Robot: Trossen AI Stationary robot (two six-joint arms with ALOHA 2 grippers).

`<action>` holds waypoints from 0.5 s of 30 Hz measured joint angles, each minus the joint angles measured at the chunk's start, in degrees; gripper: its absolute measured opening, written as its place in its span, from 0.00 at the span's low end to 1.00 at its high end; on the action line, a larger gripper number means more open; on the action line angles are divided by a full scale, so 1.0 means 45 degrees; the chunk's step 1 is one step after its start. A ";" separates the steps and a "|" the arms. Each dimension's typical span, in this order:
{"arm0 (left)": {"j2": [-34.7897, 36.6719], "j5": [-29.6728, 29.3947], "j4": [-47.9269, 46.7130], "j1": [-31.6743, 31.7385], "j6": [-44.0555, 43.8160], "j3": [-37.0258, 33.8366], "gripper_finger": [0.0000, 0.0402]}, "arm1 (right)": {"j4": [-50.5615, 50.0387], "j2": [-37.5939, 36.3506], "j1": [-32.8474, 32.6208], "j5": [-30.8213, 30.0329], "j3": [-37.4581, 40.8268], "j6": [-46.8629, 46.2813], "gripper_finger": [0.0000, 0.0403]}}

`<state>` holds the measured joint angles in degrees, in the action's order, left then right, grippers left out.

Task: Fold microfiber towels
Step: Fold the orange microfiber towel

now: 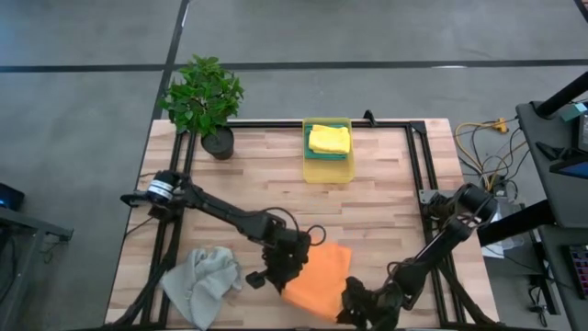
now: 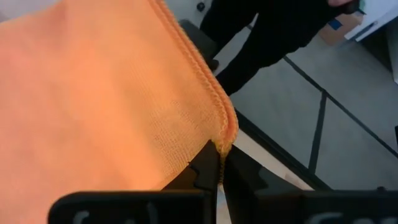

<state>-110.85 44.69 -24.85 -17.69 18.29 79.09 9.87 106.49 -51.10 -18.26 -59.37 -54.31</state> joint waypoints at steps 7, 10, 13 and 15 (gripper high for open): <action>0.0000 -0.0053 -0.0037 0.0655 0.0102 -0.0031 0.00 | 0.0621 -0.0882 -0.0076 -0.0977 0.1519 -0.1136 0.02; 0.0005 -0.0063 -0.0025 0.0910 0.0129 -0.0095 0.00 | 0.0647 -0.1378 -0.0076 -0.1348 0.2076 -0.1472 0.02; 0.0016 -0.0146 -0.0039 0.1196 0.0293 -0.0259 0.00 | 0.0629 -0.1963 -0.0071 -0.1930 0.2704 -0.1885 0.02; 0.0022 -0.0172 -0.0021 0.1392 0.0399 -0.0381 0.00 | 0.0597 -0.2432 -0.0071 -0.2343 0.3201 -0.2192 0.02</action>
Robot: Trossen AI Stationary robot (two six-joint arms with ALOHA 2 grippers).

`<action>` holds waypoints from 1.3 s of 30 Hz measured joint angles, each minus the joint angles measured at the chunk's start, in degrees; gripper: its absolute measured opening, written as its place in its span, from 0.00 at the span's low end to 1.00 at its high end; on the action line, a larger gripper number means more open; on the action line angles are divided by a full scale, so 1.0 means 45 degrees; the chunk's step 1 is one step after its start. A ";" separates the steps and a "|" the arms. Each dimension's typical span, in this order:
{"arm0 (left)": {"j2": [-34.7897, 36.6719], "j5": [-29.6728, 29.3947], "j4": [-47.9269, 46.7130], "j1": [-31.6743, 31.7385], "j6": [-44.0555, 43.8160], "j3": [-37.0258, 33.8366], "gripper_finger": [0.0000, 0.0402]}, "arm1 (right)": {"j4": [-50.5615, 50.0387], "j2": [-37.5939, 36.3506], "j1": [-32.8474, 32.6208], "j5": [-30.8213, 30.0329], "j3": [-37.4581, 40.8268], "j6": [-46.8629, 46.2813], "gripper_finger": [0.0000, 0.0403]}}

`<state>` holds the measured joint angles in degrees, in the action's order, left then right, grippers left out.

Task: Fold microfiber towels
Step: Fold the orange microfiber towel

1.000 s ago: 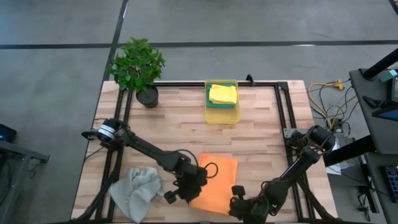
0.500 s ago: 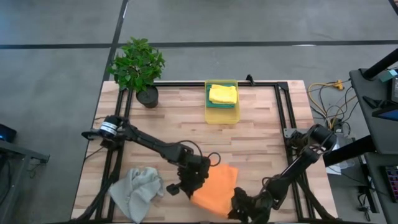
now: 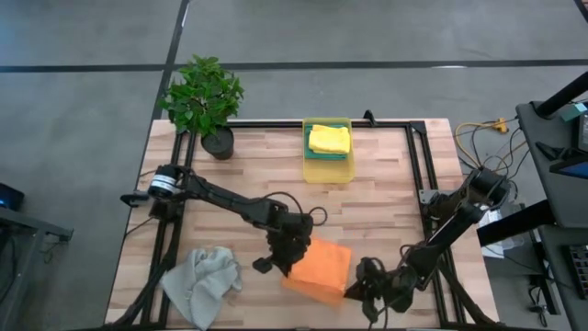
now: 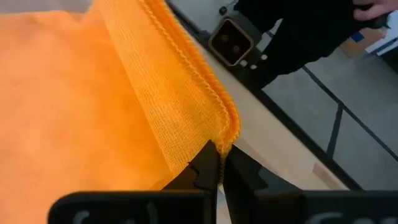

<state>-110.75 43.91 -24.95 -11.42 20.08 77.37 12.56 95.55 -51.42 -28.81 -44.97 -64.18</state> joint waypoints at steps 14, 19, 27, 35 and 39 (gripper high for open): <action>0.0100 -0.1071 0.0089 0.1522 0.0724 -0.0382 0.00 | -0.0072 -0.1234 0.0441 -0.0424 0.1995 -0.1302 0.02; 0.0100 -0.1565 0.0009 0.1885 0.0742 -0.0440 0.00 | -0.0134 -0.1229 0.0908 -0.0295 0.2077 -0.1000 0.02; 0.0100 -0.3683 0.0118 0.1936 0.1087 -0.0542 0.00 | -0.1267 -0.1229 0.1350 -0.0095 0.2117 -0.1221 0.02; 0.0100 -0.5168 0.0870 0.1943 0.0958 -0.0566 0.00 | -0.1785 -0.1229 0.1350 -0.0075 0.2122 -0.1401 0.02; 0.0100 -0.5369 0.1190 0.1938 0.0951 -0.0566 0.00 | -0.1977 -0.1229 0.1345 0.0162 0.2122 -0.1435 0.02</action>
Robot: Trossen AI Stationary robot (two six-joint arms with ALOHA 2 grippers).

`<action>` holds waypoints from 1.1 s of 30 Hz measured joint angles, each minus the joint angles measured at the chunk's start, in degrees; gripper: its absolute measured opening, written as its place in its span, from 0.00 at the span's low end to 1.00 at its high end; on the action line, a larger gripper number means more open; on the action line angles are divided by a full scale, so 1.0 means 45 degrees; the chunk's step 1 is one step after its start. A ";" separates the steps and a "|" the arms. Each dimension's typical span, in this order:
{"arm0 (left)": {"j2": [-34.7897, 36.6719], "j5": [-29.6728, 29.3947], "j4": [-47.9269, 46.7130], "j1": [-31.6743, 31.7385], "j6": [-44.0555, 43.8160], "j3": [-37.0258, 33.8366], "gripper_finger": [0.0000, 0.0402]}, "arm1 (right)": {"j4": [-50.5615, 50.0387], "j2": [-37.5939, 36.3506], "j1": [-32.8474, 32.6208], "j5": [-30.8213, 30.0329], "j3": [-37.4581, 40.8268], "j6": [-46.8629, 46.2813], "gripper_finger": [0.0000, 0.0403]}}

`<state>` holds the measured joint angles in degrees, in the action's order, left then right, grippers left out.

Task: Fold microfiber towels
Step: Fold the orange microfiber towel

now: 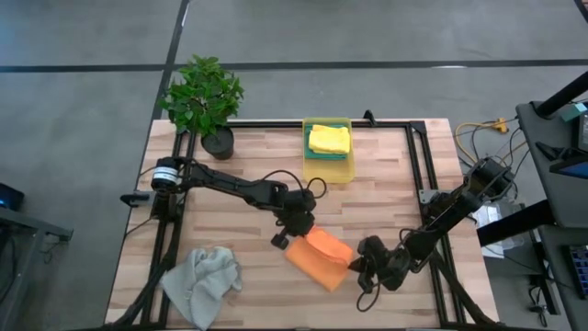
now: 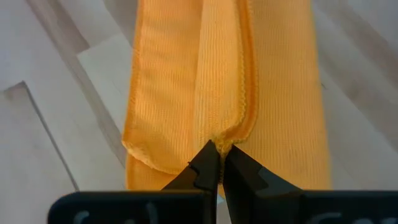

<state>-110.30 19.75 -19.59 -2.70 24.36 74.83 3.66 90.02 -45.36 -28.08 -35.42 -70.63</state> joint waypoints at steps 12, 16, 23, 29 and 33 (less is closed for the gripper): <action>0.0000 -0.1500 0.0017 0.0092 -0.0005 -0.0021 0.01 | -0.1165 0.0005 0.0015 -0.0049 -0.0005 -0.2116 0.02; 0.0000 -0.2124 -0.0089 0.0112 -0.0005 -0.0053 0.09 | -0.1633 0.0010 0.0005 0.0161 0.0000 -0.3240 0.06; 0.0000 -0.2619 -0.0155 0.0355 -0.0575 -0.0014 0.27 | -0.2285 -0.0159 0.0024 -0.0305 -0.0004 -0.4353 0.21; 0.0103 -0.2601 -0.0110 0.0398 -0.2012 0.0015 0.34 | -0.2396 -0.0790 0.0025 -0.1366 -0.0005 -0.4478 0.30; 0.0141 -0.2371 -0.0099 0.0085 -0.2081 0.0015 0.34 | -0.2407 -0.1413 0.0029 -0.1813 -0.0005 -0.4067 0.32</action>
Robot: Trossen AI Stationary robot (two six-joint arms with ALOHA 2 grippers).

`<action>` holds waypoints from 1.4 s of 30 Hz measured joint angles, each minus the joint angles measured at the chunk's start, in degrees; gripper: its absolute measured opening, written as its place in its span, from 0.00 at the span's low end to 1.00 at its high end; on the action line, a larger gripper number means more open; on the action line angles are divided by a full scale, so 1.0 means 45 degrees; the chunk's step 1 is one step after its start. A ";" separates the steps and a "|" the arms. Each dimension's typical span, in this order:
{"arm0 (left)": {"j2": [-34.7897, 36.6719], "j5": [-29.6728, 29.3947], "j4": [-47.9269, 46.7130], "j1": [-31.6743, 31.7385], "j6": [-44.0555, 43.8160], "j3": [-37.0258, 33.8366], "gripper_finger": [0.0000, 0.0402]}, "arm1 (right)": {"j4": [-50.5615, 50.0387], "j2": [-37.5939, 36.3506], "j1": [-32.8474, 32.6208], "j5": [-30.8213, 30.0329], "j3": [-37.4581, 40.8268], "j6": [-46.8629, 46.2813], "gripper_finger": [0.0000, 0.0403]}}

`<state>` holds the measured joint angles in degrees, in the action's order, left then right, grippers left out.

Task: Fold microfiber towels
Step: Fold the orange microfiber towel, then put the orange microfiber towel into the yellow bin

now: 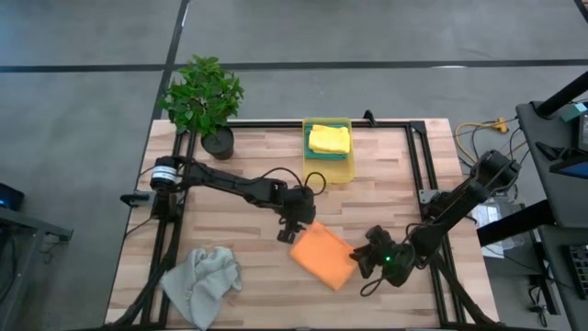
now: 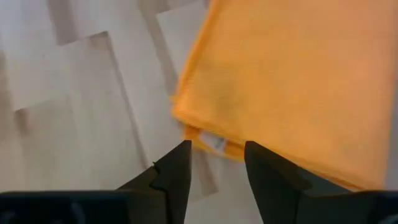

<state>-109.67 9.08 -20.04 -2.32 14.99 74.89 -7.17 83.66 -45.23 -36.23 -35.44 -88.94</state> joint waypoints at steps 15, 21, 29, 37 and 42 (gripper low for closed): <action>0.0000 0.0241 0.0958 -0.1511 -0.0933 0.0000 0.32 | 0.0111 -0.1006 -0.0029 -0.0166 -0.0548 0.3118 0.25; -0.0010 0.0243 0.1008 -0.2059 -0.0940 -0.0143 0.16 | 0.0135 -0.0307 -0.0029 0.0580 -0.1277 0.4980 0.19; -0.0029 -0.0570 0.0889 -0.2091 -0.2030 -0.1163 0.02 | 0.0472 0.1850 -0.0027 0.1660 -0.2769 0.8295 0.24; -0.0029 -0.0542 0.0968 -0.2125 -0.2633 -0.1836 0.03 | 0.0229 0.4791 -0.0072 0.3095 -0.5183 1.1612 0.40; -0.0029 -0.0501 0.1018 -0.2125 -0.3271 -0.1870 0.03 | -0.1012 0.5994 -0.0089 0.2734 -0.6837 1.3129 0.51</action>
<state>-109.80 6.83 -15.46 -11.88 0.27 66.48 -11.73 110.63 -45.63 -23.93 -66.21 -29.85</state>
